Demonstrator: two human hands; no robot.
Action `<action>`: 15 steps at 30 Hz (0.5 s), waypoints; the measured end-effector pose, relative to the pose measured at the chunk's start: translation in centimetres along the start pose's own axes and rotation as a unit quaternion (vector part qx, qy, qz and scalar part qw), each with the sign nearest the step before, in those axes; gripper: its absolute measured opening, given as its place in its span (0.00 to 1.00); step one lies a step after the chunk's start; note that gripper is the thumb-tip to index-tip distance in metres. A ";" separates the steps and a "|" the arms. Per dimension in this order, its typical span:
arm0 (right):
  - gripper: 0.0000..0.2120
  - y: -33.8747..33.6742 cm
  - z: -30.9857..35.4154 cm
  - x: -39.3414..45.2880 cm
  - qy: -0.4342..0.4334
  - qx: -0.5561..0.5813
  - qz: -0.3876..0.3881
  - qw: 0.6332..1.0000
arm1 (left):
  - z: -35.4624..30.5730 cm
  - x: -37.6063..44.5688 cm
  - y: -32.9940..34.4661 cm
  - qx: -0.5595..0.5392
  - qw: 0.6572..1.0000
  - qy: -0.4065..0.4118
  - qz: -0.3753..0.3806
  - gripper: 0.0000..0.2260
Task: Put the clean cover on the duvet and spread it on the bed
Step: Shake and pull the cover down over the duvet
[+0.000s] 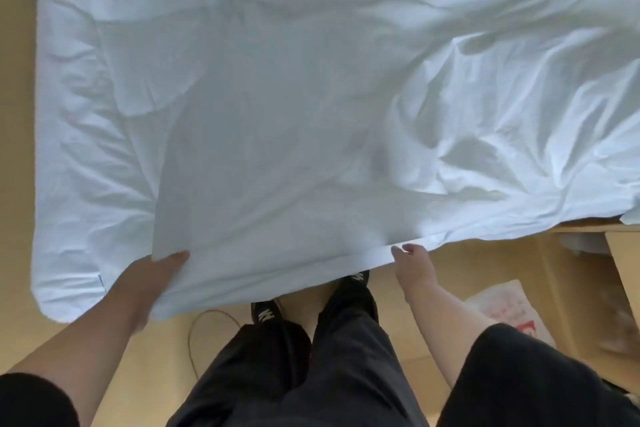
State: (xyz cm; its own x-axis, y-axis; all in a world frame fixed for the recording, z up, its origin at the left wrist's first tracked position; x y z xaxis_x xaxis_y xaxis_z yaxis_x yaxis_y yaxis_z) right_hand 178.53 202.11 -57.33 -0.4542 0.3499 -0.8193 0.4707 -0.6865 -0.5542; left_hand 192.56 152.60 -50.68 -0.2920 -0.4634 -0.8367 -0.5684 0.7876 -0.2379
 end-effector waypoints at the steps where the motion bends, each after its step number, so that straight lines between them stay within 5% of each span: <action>1: 0.19 0.0 -0.1 0.7 0.017 0.016 -0.006 1.000 | 1.7 0.2 0.5 -0.003 0.999 -0.008 0.032 0.22; 5: 0.19 4.1 -0.5 2.4 0.102 0.094 0.089 0.986 | 5.8 -1.9 5.8 0.102 0.959 0.003 0.264 0.35; 7: 0.16 8.2 -0.2 1.6 0.113 0.138 0.177 0.968 | 8.1 -2.3 7.2 0.139 0.948 -0.016 0.287 0.35; 10: 0.20 12.3 4.0 0.9 0.019 0.186 0.248 0.951 | 10.0 -0.2 7.6 0.112 0.975 -0.013 0.190 0.27; 15: 0.32 12.8 9.1 1.5 0.020 0.260 0.209 0.942 | 12.5 3.6 6.4 -0.047 0.992 -0.115 -0.029 0.15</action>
State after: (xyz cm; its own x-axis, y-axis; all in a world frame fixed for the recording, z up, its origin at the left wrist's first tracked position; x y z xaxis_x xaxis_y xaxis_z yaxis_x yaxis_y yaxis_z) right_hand 176.97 188.05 -64.32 -0.2767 -0.0040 -0.9609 0.1633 -0.9856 -0.0430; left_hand 197.46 161.01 -61.40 -0.0799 -0.3932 -0.9160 -0.6519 0.7158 -0.2504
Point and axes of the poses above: each hand's wrist, its own x-axis towards the middle knuckle, its own y-axis out of the palm, z = x × y, the point moved 10 cm from there along x, towards the middle knuckle, and after that the axes turned 15 degrees about -x, right-handed, at the moved point
